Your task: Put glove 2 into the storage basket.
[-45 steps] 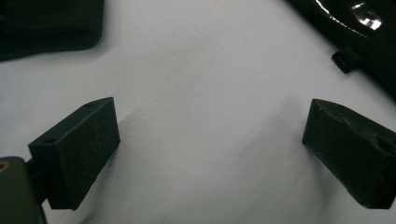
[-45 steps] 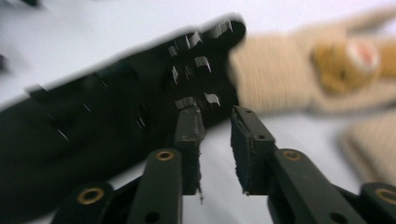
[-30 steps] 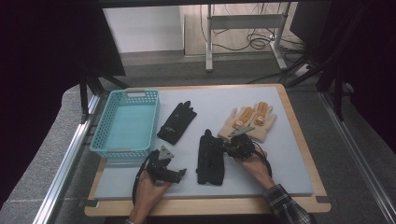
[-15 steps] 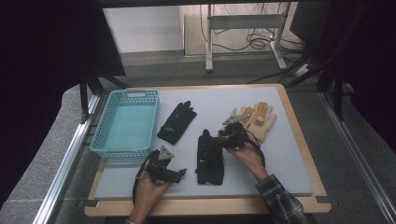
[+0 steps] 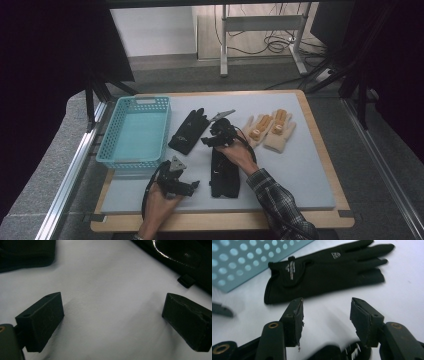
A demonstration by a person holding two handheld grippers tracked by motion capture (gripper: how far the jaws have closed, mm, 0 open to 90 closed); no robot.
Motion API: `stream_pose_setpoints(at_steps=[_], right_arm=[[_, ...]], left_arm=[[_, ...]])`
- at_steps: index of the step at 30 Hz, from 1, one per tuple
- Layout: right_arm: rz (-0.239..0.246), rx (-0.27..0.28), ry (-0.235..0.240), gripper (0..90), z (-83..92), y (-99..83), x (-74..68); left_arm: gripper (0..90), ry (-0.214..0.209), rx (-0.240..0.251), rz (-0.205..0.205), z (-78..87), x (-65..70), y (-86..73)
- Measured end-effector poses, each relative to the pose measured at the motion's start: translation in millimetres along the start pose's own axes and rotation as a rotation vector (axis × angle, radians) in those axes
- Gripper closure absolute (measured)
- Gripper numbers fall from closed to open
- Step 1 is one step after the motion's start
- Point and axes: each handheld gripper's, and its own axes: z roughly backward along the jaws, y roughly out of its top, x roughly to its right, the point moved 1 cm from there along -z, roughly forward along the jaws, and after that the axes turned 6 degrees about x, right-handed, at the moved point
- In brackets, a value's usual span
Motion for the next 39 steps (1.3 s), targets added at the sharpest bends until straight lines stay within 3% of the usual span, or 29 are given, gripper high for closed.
stream_pose_setpoints(at_steps=[5, 11, 15, 17, 20, 21, 22, 23, 24, 28, 35, 39], right_arm=[[0.032, -0.01, -0.018, 42.9, -26.7, 12.9, -0.8], [0.039, -0.024, -0.028, 30.9, -54.2, 20.3, 2.1], [0.05, -0.069, -0.065, 26.4, -72.1, 19.6, 2.6], [0.086, -0.073, -0.087, 31.6, -74.6, 18.8, -0.7], [0.078, -0.079, -0.064, 50.1, -74.1, 20.2, -3.9], [0.077, -0.086, -0.069, 63.5, -72.6, 21.0, -5.3], [0.077, -0.094, -0.082, 70.7, -71.5, 21.5, -5.7], [0.077, -0.094, -0.082, 70.7, -71.5, 21.5, -5.7], [0.065, -0.101, -0.098, 82.9, -69.0, 21.9, -3.0], [0.022, -0.093, -0.066, 87.9, -64.8, 21.9, 2.8], [0.034, -0.067, -0.044, 88.3, -52.2, 23.5, -1.8], [0.05, -0.041, -0.029, 88.3, -35.5, 29.9, -5.1]], left_arm=[[4.2, -0.001, 0.002, 0.002, -0.1, 0.1, 0.0], [4.2, -0.002, 0.002, 0.002, -0.1, 0.0, 0.0], [4.2, -0.002, 0.002, 0.002, -0.1, 0.0, 0.0], [4.2, -0.002, 0.002, 0.002, -0.1, 0.0, 0.0], [4.2, -0.002, 0.002, 0.002, -0.1, 0.1, 0.0], [4.2, -0.002, 0.002, 0.002, -0.2, 0.1, 0.0], [4.2, -0.002, 0.001, 0.002, -0.1, 0.1, 0.0], [4.2, -0.002, 0.001, 0.002, -0.1, 0.1, 0.0], [4.2, -0.002, 0.001, 0.002, -0.2, 0.1, 0.0], [4.1, -0.002, 0.001, 0.002, -0.2, 0.0, 0.0], [4.2, -0.003, 0.001, 0.003, -0.2, 0.1, 0.0], [4.2, -0.002, 0.001, 0.002, -0.1, 0.1, 0.0]])
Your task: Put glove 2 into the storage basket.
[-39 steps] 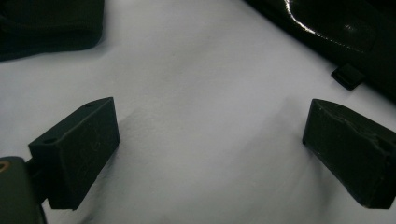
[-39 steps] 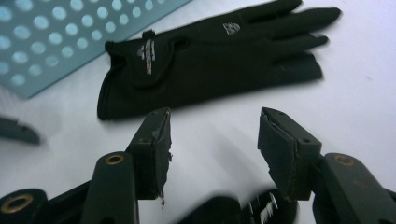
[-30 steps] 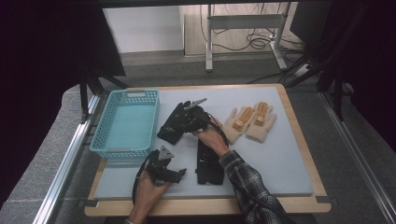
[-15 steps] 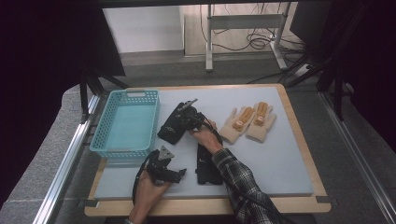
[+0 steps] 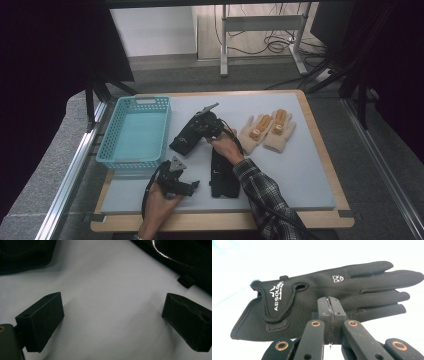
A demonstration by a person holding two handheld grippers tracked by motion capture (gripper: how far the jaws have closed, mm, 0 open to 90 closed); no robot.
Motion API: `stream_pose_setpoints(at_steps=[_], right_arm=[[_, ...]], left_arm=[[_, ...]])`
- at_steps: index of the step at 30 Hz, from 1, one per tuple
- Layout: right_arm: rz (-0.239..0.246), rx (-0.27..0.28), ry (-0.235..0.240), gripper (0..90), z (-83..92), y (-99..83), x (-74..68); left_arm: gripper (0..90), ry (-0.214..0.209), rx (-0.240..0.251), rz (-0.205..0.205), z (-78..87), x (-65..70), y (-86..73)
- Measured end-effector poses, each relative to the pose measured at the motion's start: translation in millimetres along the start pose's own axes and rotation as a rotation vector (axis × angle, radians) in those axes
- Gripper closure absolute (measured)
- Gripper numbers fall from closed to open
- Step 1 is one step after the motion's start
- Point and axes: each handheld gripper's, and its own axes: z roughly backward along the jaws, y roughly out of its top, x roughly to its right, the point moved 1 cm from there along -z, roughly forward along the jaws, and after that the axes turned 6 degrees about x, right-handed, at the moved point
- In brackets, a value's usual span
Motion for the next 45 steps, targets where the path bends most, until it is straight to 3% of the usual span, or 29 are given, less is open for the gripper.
stream_pose_setpoints(at_steps=[11, 17, 25, 31, 34, 39, 42, 45], right_arm=[[0.009, 0.055, 0.02, 88.4, 38.7, 6.1, -0.3], [0.029, 0.091, 0.044, 88.5, 69.5, 6.4, -1.9], [0.044, 0.103, 0.08, 88.5, 108.6, -11.2, 1.4], [0.046, 0.134, 0.15, 88.4, 139.4, -35.9, 7.7], [0.067, 0.142, 0.181, 88.4, 153.0, -44.9, 6.9], [0.117, 0.139, 0.276, 88.4, 171.9, -59.4, -1.2], [0.137, 0.118, 0.331, 88.4, 171.9, -65.5, -5.4], [0.173, 0.064, 0.371, 88.3, 159.4, -74.4, -6.7]], left_arm=[[4.2, 0.002, -0.002, -0.003, 0.1, -0.2, 0.0], [4.2, 0.002, -0.002, -0.004, 0.1, -0.2, 0.0], [4.2, 0.002, 0.0, -0.004, 0.0, -0.2, 0.0], [4.2, 0.001, 0.002, -0.003, -0.1, -0.2, 0.0], [4.2, 0.001, 0.002, -0.003, -0.1, -0.2, 0.0], [4.2, 0.002, 0.004, -0.001, -0.3, 0.0, 0.0], [4.2, 0.003, 0.003, -0.002, -0.2, 0.0, 0.0], [4.2, 0.002, 0.003, -0.001, -0.2, 0.0, 0.0]])
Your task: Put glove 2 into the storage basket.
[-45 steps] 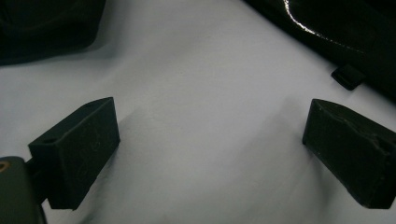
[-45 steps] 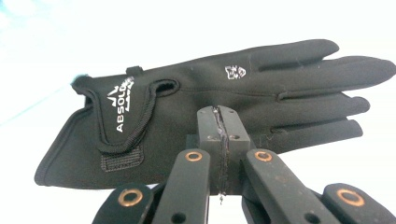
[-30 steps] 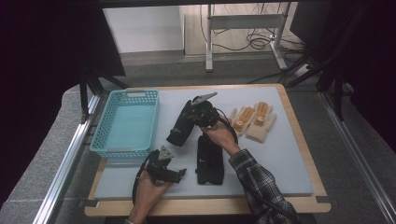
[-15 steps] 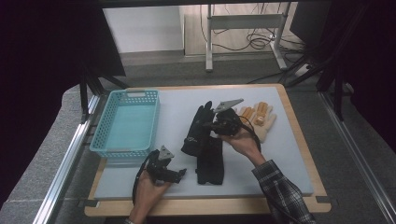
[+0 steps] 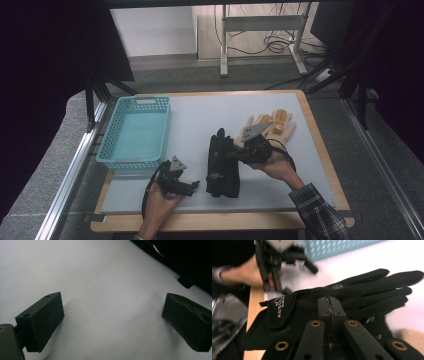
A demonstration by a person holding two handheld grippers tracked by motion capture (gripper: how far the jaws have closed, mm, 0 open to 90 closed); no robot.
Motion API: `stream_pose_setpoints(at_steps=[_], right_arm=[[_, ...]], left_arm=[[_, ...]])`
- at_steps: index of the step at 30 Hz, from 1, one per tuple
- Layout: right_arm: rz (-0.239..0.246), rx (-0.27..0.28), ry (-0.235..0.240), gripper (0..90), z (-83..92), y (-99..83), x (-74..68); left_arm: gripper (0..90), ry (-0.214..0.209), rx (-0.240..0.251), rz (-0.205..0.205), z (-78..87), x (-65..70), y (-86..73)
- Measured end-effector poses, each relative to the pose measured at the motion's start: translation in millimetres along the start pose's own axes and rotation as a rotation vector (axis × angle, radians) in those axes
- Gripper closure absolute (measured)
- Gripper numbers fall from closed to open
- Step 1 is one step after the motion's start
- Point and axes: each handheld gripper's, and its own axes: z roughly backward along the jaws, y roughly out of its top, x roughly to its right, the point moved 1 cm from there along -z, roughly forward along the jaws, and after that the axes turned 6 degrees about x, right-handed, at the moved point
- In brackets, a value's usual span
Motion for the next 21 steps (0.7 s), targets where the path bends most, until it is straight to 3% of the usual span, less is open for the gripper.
stream_pose_setpoints(at_steps=[5, 9, 12, 18, 21], right_arm=[[0.016, -0.098, -0.047, 84.1, -19.6, -22.4, 16.2], [-0.041, -0.043, -0.096, 68.4, -12.4, -28.1, 21.6], [-0.058, -0.012, -0.168, 65.5, -2.5, -26.3, 18.7], [-0.088, -0.007, -0.217, 67.4, 6.1, -38.2, 8.6], [-0.112, -0.014, -0.232, 74.7, 7.1, -51.6, 4.6]], left_arm=[[4.2, 0.0, -0.003, -0.002, 0.2, -0.1, 0.0], [4.2, 0.0, -0.003, -0.001, 0.2, -0.1, 0.0], [4.2, 0.0, -0.003, -0.001, 0.2, 0.0, 0.0], [4.2, 0.0, -0.003, -0.003, 0.2, -0.2, 0.0], [4.2, -0.002, -0.001, 0.001, 0.1, -0.1, -0.1]])
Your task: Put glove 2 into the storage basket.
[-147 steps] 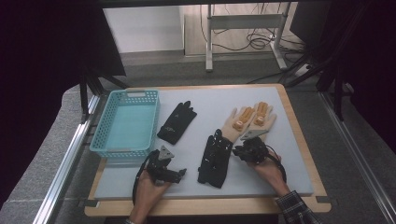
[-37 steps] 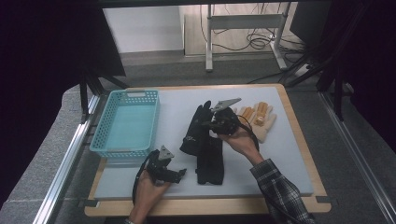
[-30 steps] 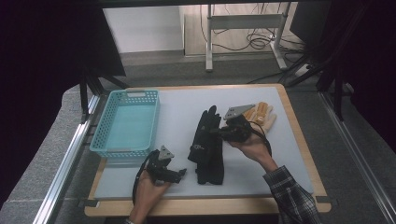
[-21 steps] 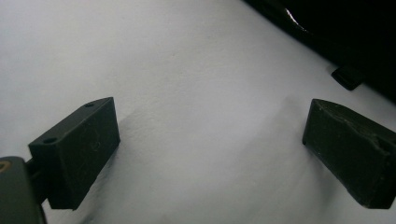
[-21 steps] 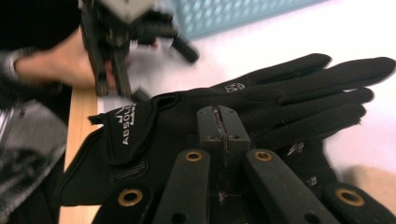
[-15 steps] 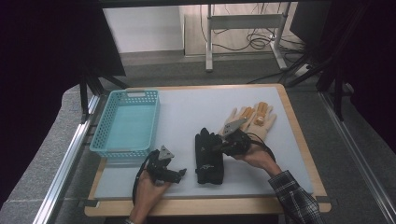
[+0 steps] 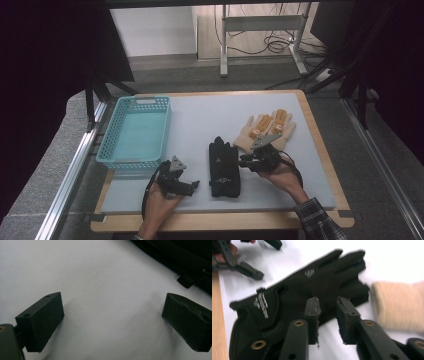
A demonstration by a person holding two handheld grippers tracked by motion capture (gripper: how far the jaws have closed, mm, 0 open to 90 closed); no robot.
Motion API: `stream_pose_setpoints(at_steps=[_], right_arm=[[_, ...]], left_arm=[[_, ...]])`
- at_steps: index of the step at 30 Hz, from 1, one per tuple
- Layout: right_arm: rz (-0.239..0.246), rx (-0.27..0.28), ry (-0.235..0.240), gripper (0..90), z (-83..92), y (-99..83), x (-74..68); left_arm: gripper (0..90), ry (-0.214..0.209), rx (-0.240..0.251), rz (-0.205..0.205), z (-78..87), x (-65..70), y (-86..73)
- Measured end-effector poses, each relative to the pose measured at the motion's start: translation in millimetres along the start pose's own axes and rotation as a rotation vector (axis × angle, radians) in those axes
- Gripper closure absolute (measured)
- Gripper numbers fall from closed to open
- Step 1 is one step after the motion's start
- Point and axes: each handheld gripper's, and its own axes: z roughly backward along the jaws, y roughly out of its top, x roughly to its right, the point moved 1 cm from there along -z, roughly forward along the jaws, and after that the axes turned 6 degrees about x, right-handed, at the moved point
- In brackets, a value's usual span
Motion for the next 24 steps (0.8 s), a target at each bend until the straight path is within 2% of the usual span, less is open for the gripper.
stream_pose_setpoints(at_steps=[5, 11, 15, 21, 24], right_arm=[[-0.043, -0.012, 0.019, 87.4, 0.5, -23.2, -8.5], [-0.027, -0.035, 0.05, 88.1, -3.6, -38.1, -23.8], [0.003, -0.042, 0.057, 88.1, -12.8, -36.8, -34.0], [0.018, -0.043, 0.078, 87.7, -30.0, -29.8, -47.3], [0.032, -0.042, 0.072, 87.2, -39.2, -24.4, -54.5]], left_arm=[[5.0, 0.002, 0.001, 0.004, 0.9, 0.0, -0.1], [5.8, 0.008, -0.01, 0.01, 9.0, 0.6, -5.6], [4.5, 0.023, -0.026, 0.023, 16.3, -5.2, -10.9], [4.3, 0.041, -0.035, 0.034, 27.4, -16.4, -20.0], [4.8, 0.034, -0.037, 0.036, 31.5, -21.2, -23.4]])
